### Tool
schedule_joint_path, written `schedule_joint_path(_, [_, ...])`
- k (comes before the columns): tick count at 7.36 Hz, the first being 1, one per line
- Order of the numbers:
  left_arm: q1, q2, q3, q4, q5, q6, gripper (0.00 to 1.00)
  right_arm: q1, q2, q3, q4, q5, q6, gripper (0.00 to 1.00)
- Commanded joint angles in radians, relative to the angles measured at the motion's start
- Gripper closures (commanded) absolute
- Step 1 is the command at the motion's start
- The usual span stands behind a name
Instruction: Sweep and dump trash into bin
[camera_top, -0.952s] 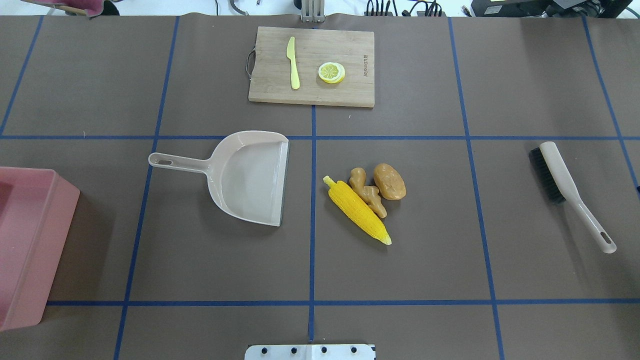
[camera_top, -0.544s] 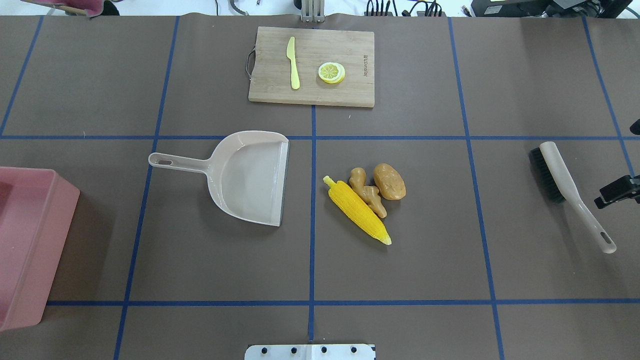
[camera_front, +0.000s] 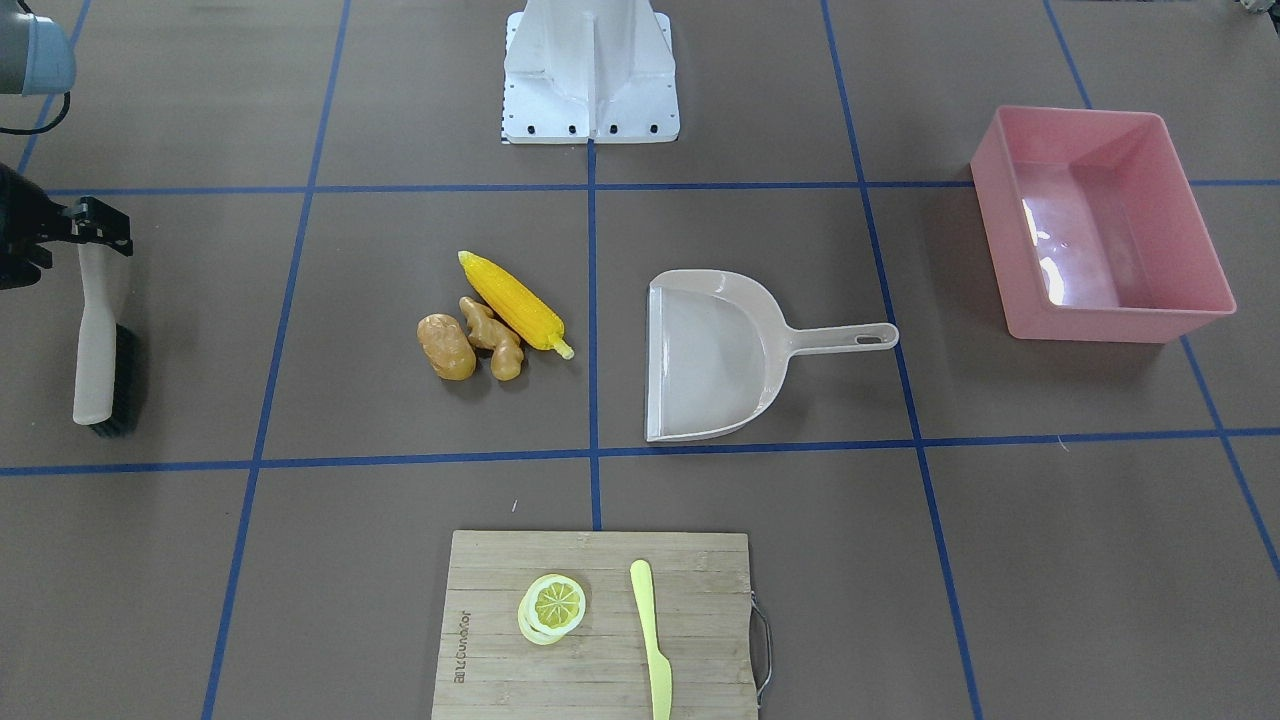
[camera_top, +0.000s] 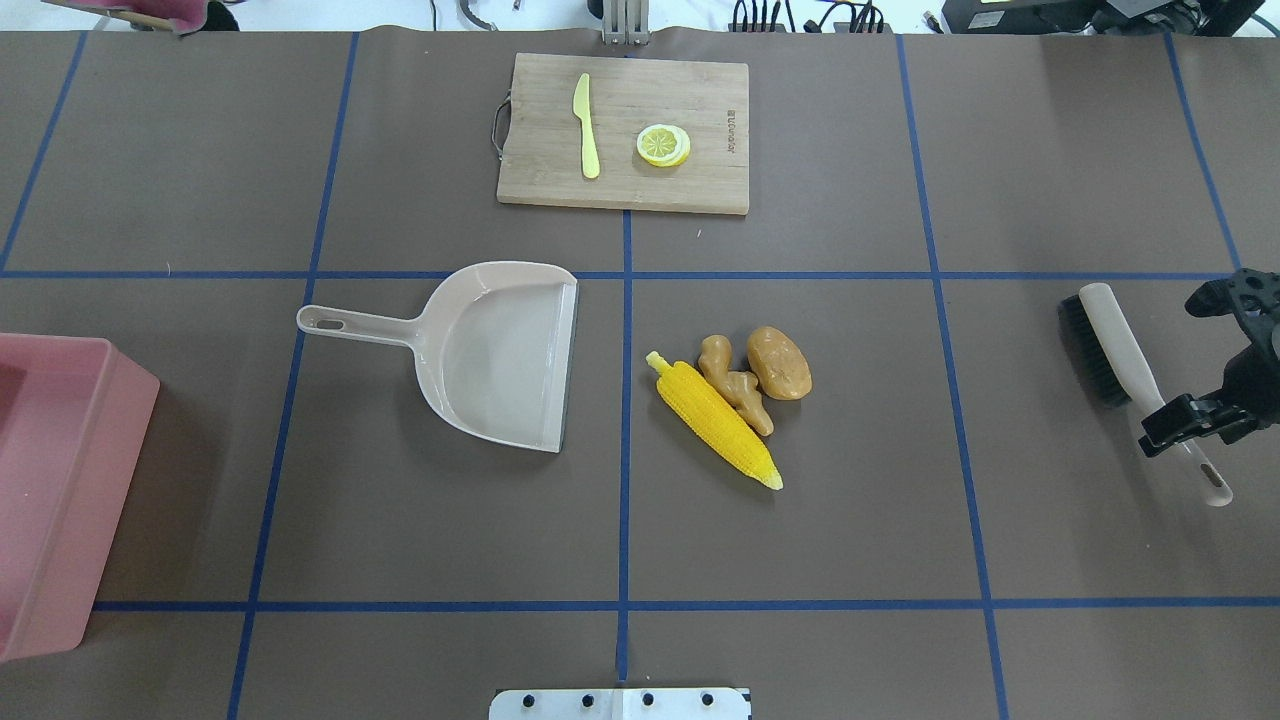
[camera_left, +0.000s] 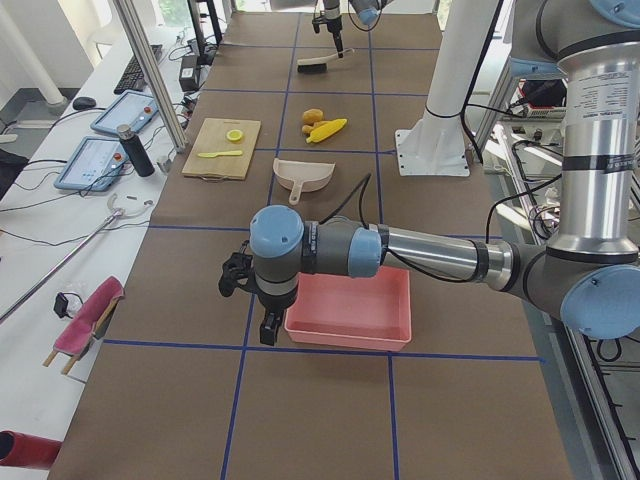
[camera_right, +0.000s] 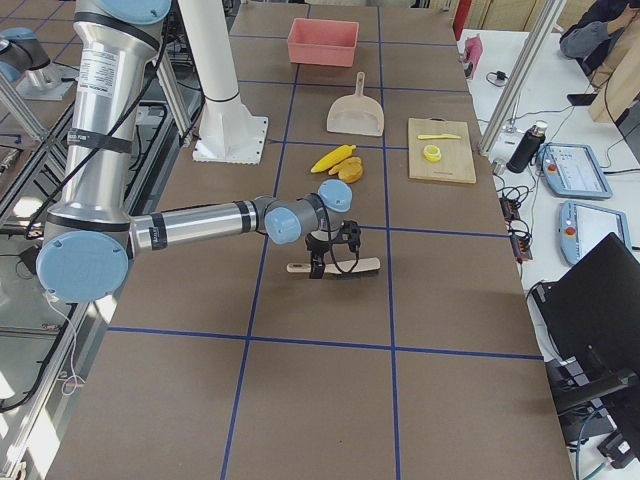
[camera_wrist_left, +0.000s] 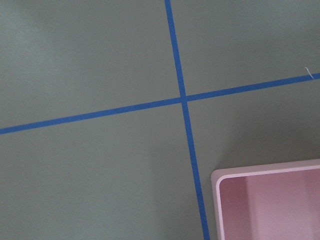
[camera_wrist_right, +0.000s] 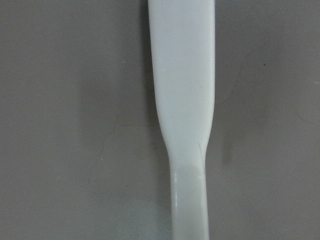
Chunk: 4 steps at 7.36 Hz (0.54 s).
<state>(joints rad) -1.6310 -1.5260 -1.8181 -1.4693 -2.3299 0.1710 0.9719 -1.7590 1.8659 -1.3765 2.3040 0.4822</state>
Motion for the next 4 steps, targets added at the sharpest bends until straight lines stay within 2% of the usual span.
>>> schedule_joint_path(1, [0.041, -0.093, -0.067, 0.169, 0.001, 0.001, 0.01, -0.013, 0.000, -0.016, 0.001, -0.001, -0.004, 0.29])
schedule_joint_path(3, [0.210, -0.239, -0.073, 0.443, 0.058, 0.001, 0.00, -0.013, 0.001, -0.028, 0.001, -0.001, -0.020, 0.88])
schedule_joint_path(4, [0.235, -0.311, -0.073, 0.492, 0.167, 0.007, 0.00, -0.012, 0.004, -0.031, 0.001, -0.001, -0.020, 1.00])
